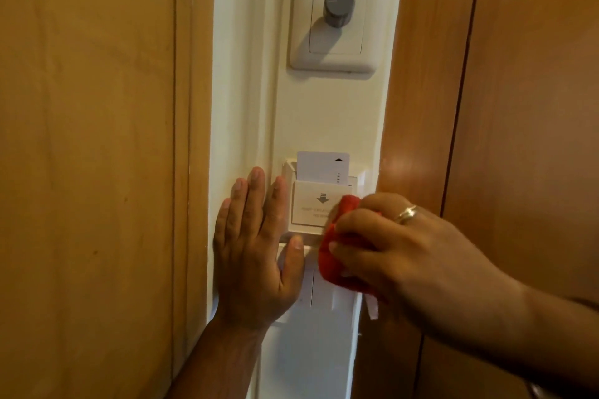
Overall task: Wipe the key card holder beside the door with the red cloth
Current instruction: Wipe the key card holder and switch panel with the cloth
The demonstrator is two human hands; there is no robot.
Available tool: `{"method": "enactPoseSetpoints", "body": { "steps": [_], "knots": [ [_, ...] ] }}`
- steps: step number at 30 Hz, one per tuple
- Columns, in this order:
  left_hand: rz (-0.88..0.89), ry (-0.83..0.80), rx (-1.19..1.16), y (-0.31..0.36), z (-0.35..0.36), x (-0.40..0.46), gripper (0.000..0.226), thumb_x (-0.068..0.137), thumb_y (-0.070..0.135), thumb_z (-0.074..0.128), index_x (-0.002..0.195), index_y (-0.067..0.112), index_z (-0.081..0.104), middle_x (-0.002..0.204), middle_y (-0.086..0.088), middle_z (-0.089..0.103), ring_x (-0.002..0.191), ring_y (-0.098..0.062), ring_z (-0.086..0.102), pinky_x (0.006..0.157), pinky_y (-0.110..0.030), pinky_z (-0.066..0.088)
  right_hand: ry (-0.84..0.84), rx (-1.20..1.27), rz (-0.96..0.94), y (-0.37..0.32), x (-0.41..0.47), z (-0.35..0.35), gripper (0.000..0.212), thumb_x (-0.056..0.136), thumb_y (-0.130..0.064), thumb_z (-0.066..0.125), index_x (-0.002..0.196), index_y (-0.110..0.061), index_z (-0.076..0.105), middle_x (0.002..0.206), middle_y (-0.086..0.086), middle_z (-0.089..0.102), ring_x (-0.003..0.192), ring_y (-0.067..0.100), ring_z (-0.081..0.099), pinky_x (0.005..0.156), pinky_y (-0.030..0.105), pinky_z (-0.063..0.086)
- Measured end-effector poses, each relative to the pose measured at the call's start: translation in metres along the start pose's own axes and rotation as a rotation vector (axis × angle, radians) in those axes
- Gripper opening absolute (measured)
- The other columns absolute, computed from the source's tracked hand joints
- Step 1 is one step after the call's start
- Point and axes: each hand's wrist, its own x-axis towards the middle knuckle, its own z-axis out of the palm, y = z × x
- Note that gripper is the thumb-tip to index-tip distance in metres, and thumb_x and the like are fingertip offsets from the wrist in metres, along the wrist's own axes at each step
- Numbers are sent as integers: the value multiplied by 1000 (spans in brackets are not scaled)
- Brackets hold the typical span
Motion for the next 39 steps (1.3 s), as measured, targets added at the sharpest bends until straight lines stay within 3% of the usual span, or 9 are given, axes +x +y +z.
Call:
{"method": "enactPoseSetpoints", "body": {
  "steps": [7, 12, 16, 19, 23, 27, 29, 32, 39],
  "knots": [
    [-8, 5, -65, 4, -2, 2, 64, 101, 58, 15, 155, 23, 19, 164, -3, 16, 155, -23, 12, 126, -39, 4, -17, -84, 36, -9, 44, -8, 29, 87, -33, 52, 108, -19, 64, 111, 6, 60, 103, 27, 52, 79, 40, 50],
    [-12, 22, -53, 4, -1, 3, 65, 100, 59, 14, 156, 25, 17, 164, 1, 13, 155, -17, 8, 126, -34, 0, -61, -40, 115, 15, 38, -27, 39, 73, -42, 62, 107, -22, 66, 107, 6, 62, 97, 26, 55, 74, 39, 53],
    [-3, 1, -66, 1, -2, 2, 67, 101, 58, 15, 156, 21, 22, 165, -3, 15, 156, -22, 9, 126, -36, 0, -48, -87, 38, -2, 35, -12, 32, 82, -34, 51, 107, -20, 65, 111, 6, 61, 105, 28, 53, 79, 41, 52],
    [45, -10, -18, -3, -2, 0, 66, 101, 52, 27, 158, 20, 19, 167, -2, 12, 156, -25, 10, 127, -37, 1, -108, -33, -53, -11, 10, 0, 36, 73, -33, 67, 108, -23, 67, 111, 5, 64, 107, 28, 56, 79, 41, 54],
    [-35, -81, -95, 2, -13, 1, 69, 97, 46, 37, 159, 24, 17, 168, 1, 9, 156, -22, 5, 126, -33, -4, 62, 39, 160, 9, -1, -11, 42, 68, -35, 77, 107, -20, 68, 113, 7, 65, 104, 28, 59, 79, 39, 56],
    [-81, 43, -283, 32, -42, 3, 53, 97, 34, 41, 147, 16, 45, 154, -4, 45, 146, -21, 38, 119, -42, 33, 306, 161, 322, 13, -8, -23, 30, 79, -35, 64, 101, -17, 71, 109, 7, 68, 98, 25, 61, 83, 29, 48],
    [-212, 43, -525, 67, -58, 4, 46, 97, 40, 40, 138, 24, 53, 138, 5, 61, 131, -6, 55, 104, -28, 50, 346, 253, 432, 12, -15, -26, 32, 84, -40, 57, 104, -19, 70, 112, 4, 66, 101, 21, 59, 83, 24, 42],
    [-543, -82, -890, 116, -77, 7, 54, 86, 69, 34, 128, 44, 57, 119, 27, 64, 114, 14, 57, 82, -5, 50, 322, 397, 565, 5, -29, -28, 36, 83, -45, 54, 109, -24, 67, 118, -2, 61, 105, 13, 54, 85, 23, 42],
    [-844, -313, -1182, 170, -91, 7, 32, 90, 50, 61, 109, 27, 73, 98, 5, 76, 96, -13, 73, 78, -25, 61, 214, 658, 769, -5, -78, -37, 29, 83, -47, 56, 105, -34, 69, 114, -15, 57, 103, -5, 50, 87, 25, 48]
  ]
}}
